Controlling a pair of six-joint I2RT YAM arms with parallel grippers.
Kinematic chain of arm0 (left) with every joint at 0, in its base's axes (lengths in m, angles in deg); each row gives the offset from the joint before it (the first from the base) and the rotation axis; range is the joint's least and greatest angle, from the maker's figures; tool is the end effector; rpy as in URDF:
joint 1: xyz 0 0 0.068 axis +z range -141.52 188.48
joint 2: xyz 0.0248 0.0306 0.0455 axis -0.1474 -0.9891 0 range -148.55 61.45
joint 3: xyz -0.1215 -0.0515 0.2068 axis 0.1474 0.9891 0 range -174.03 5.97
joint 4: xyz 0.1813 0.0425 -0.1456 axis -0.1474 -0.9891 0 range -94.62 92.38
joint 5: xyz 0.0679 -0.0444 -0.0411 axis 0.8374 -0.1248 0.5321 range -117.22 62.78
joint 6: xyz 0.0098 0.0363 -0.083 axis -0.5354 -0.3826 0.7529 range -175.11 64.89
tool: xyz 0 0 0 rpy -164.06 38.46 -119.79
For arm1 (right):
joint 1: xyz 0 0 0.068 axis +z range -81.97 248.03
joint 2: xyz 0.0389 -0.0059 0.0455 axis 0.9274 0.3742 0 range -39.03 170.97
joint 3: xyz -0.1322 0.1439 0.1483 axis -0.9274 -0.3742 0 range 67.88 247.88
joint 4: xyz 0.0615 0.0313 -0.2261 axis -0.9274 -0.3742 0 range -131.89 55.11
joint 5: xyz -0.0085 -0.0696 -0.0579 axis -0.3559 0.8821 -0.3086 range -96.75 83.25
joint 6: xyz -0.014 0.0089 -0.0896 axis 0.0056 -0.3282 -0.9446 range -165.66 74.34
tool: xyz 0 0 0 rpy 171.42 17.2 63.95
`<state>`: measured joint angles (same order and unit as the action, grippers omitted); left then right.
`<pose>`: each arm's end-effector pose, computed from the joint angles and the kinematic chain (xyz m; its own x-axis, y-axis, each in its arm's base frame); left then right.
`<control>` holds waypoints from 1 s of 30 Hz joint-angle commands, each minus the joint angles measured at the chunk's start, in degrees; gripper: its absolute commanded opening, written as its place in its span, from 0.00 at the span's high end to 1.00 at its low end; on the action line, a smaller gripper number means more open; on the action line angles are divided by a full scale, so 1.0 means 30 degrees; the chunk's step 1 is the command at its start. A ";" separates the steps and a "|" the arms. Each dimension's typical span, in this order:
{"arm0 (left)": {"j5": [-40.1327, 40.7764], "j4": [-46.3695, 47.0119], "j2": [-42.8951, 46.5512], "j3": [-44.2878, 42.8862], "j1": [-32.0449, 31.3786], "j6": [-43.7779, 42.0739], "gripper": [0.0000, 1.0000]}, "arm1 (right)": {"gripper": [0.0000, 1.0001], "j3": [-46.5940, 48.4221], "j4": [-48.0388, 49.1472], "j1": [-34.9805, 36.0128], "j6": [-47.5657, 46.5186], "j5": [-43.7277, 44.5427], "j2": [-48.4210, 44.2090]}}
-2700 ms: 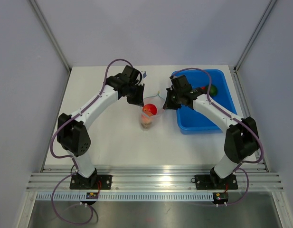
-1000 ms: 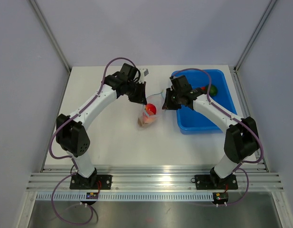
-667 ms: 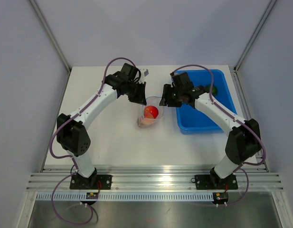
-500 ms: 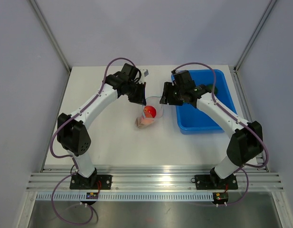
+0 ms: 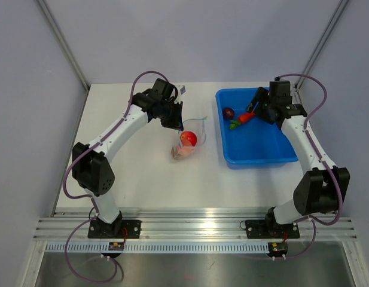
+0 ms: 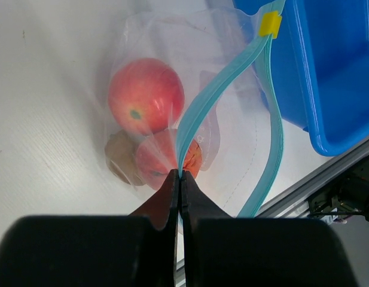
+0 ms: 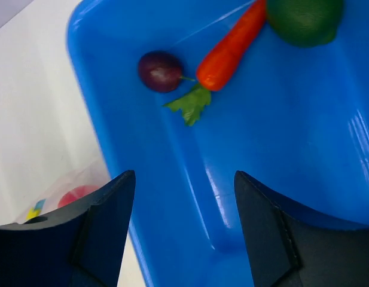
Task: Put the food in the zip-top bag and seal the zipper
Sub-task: Pick up the fake fruit from the bin.
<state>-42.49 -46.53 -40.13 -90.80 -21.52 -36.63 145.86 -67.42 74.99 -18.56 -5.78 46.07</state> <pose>0.3183 -0.2086 0.2626 -0.8578 0.1420 -0.4940 0.3641 0.8462 -0.3891 0.3412 0.0402 0.2813 -0.6132 0.3839 -0.6903 0.1921 0.9202 0.3410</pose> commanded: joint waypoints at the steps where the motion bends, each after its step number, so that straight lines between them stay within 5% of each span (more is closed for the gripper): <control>1: 0.0197 0.0539 -0.0212 -0.1024 -0.0050 0.0168 1.00 | 0.25 -0.0531 0.1028 -0.1174 0.0957 0.0350 0.0983; 7: -0.0154 0.0511 -0.0446 -0.1287 -0.0079 0.0081 1.00 | 0.25 -0.0214 0.2787 -0.2145 0.1520 0.3006 0.3271; 14: -0.0155 0.0423 -0.0475 -0.1375 -0.0049 -0.0183 1.00 | 0.07 0.4005 0.0739 -0.2848 -0.1850 0.4948 0.7927; 18: -0.0184 0.0364 -0.0593 -0.1638 -0.0049 -0.0213 1.00 | 0.01 0.4185 0.2253 -0.2877 -0.3253 0.5535 0.9014; 30: -0.0097 0.0218 -0.1003 -0.1727 -0.0049 -0.0389 1.00 | 0.01 0.5852 0.3813 -0.2877 -0.7330 0.5480 1.1562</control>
<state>-42.44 -47.29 -42.34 -93.82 -21.52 -37.14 160.35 -58.64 66.51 -36.11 9.89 79.14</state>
